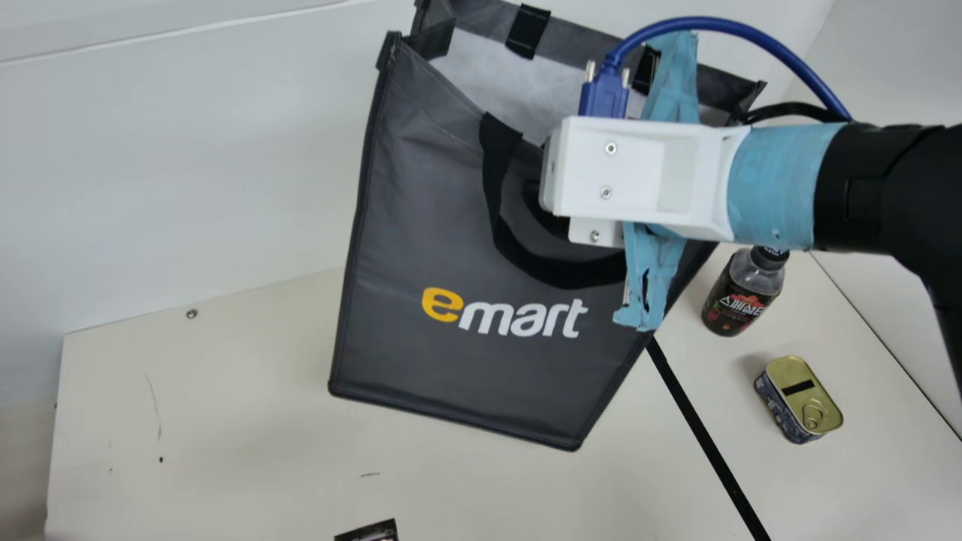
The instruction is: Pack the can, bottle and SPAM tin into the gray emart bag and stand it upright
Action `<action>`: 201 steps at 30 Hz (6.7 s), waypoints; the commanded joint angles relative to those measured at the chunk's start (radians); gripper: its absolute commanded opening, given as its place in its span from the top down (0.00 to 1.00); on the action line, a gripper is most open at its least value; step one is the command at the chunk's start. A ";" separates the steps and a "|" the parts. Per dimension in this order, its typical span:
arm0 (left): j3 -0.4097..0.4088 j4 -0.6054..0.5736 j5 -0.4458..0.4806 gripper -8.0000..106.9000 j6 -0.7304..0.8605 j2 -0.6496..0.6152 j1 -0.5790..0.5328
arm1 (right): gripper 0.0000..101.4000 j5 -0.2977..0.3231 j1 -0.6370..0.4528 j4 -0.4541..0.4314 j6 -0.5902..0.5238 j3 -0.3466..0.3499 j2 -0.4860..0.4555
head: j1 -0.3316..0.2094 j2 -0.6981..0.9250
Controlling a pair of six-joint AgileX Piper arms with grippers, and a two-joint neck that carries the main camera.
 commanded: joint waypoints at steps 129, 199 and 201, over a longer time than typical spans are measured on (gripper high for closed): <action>0.000 0.000 0.000 0.15 0.000 0.000 0.000 | 0.06 0.001 0.005 -0.237 0.479 0.028 -0.297 | -0.021 -0.002; 0.000 0.000 0.000 0.15 0.000 0.000 0.000 | 0.06 0.001 -0.793 0.055 0.518 0.291 -0.023 | -0.021 -0.002; 0.000 0.000 0.000 0.15 0.000 0.000 0.000 | 0.06 0.000 -0.789 0.052 0.525 0.293 -0.024 | -0.021 -0.002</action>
